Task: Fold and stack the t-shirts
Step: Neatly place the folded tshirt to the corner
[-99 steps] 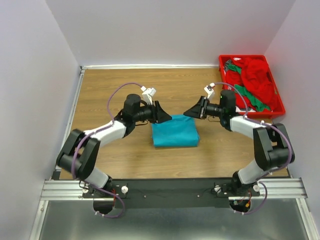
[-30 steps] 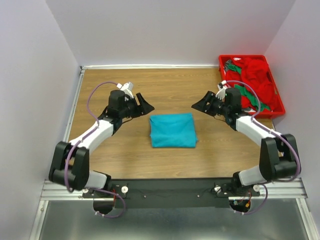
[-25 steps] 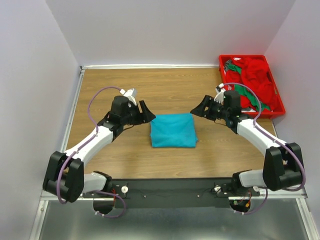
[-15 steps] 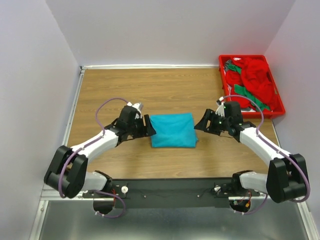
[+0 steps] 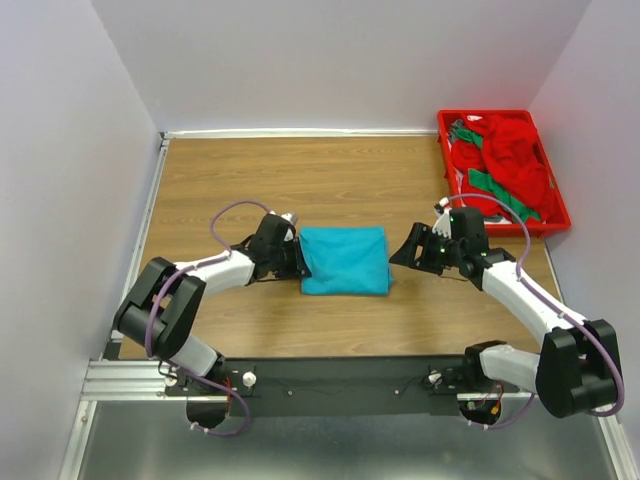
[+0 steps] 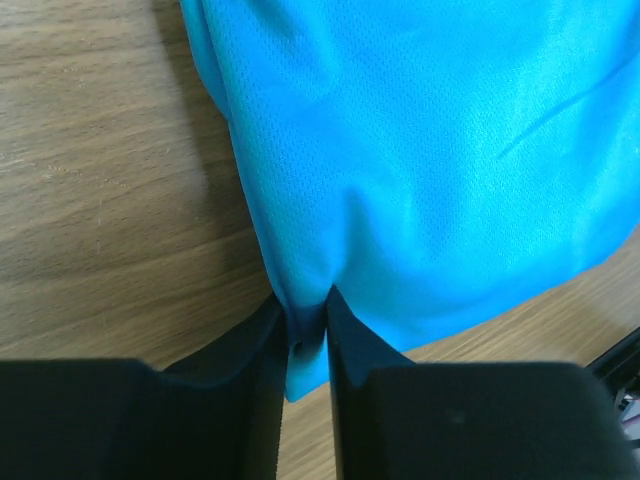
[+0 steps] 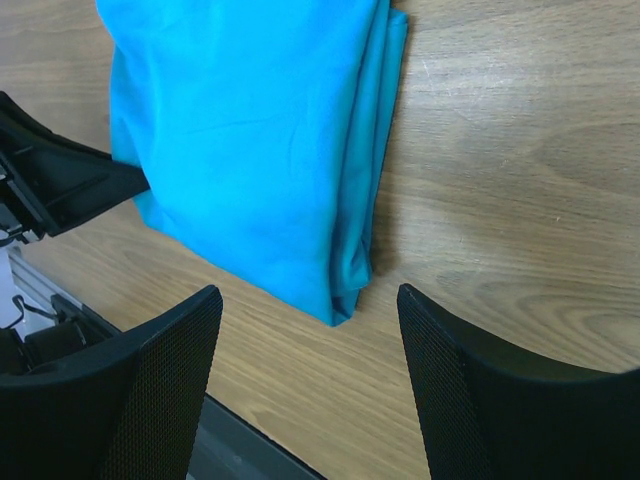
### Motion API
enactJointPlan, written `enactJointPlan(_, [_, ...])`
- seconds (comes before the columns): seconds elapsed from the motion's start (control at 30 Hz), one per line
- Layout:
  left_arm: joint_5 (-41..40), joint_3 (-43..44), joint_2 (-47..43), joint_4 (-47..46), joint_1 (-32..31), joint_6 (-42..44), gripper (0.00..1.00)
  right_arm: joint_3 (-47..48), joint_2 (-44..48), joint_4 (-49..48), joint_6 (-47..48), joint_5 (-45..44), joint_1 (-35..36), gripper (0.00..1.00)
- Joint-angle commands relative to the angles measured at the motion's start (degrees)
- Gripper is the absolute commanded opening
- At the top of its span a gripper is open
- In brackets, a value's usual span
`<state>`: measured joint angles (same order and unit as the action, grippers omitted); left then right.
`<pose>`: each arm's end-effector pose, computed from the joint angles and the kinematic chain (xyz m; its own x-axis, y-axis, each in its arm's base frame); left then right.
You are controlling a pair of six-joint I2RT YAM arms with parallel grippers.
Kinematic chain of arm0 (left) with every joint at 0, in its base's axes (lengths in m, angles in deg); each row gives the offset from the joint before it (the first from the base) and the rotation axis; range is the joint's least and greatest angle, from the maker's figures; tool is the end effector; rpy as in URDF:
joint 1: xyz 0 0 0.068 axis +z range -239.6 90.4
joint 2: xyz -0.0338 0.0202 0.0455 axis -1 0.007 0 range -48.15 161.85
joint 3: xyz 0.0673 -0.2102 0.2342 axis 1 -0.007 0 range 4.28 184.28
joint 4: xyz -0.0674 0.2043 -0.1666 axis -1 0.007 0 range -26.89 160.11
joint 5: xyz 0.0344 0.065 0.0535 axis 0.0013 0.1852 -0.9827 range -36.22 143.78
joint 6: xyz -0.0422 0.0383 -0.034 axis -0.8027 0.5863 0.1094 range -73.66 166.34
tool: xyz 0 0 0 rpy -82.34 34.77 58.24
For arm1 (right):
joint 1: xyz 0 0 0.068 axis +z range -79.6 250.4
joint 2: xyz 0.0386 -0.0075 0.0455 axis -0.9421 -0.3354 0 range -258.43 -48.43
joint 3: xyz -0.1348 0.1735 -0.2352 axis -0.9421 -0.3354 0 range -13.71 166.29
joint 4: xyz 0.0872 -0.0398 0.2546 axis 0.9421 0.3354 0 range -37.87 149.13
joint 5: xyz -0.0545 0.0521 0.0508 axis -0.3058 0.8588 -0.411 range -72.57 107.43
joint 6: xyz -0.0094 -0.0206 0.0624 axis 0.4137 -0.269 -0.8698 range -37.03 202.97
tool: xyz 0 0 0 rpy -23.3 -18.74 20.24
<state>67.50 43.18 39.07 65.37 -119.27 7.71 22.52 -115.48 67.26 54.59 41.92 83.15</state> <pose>0.2541 -0.1590 0.1793 -0.9063 -0.1817 -0.3816 0.0588 0.8399 -0.5396 0.2225 0.0727 0.2357 -0.8458 0.2522 -0.4701 -0.0908 0.8003 0.5927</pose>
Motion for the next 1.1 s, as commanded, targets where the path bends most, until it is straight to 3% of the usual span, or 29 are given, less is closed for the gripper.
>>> enactJointPlan(0.0, [-4.0, 1.9, 1.3, 2.4, 2.1, 2.4, 0.21, -0.9, 0.7, 1.3, 1.4, 0.8, 0.3, 0.78])
enactJointPlan(0.23, [-12.1, 11.4, 5.2, 13.9, 14.2, 10.3, 0.21, 0.1, 1.1, 1.5, 1.9, 0.7, 0.3, 0.78])
enactJointPlan(0.33, [-20.0, 20.0, 9.5, 18.5, 18.3, 15.9, 0.21, 0.5, 1.3, 1.7, 2.2, 1.0, 0.3, 0.78])
enactJointPlan(0.6, [-37.8, 33.3, 19.6, 24.2, 29.2, 23.4, 0.22, 2.0, 1.8, 2.7, 2.6, 2.0, 0.3, 0.78])
enactJointPlan(0.67, [-40.6, 35.4, 21.1, 24.4, 31.2, 25.1, 0.26, 2.3, 1.4, 2.9, 2.9, 2.2, 0.3, 0.78])
enactJointPlan(0.77, [-43.2, 40.7, 23.1, 26.6, 32.2, 25.4, 0.57, 2.8, 0.4, 3.2, 3.2, 2.2, 0.3, 0.78])
enactJointPlan(0.87, [-43.2, 41.0, 20.8, 27.0, 31.8, 24.9, 0.67, 3.2, 0.2, 3.6, 3.2, 2.7, 0.3, 0.78])
enactJointPlan(1.03, [-44.8, 38.5, 11.9, 27.6, 29.8, 23.5, 0.68, 2.6, 1.4, 3.9, 3.6, 2.1, 0.3, 0.78])
enactJointPlan(1.07, [-44.9, 37.9, 8.6, 27.1, 27.1, 23.6, 0.67, 2.5, 1.4, 4.1, 3.9, 1.9, 0.3, 0.78])
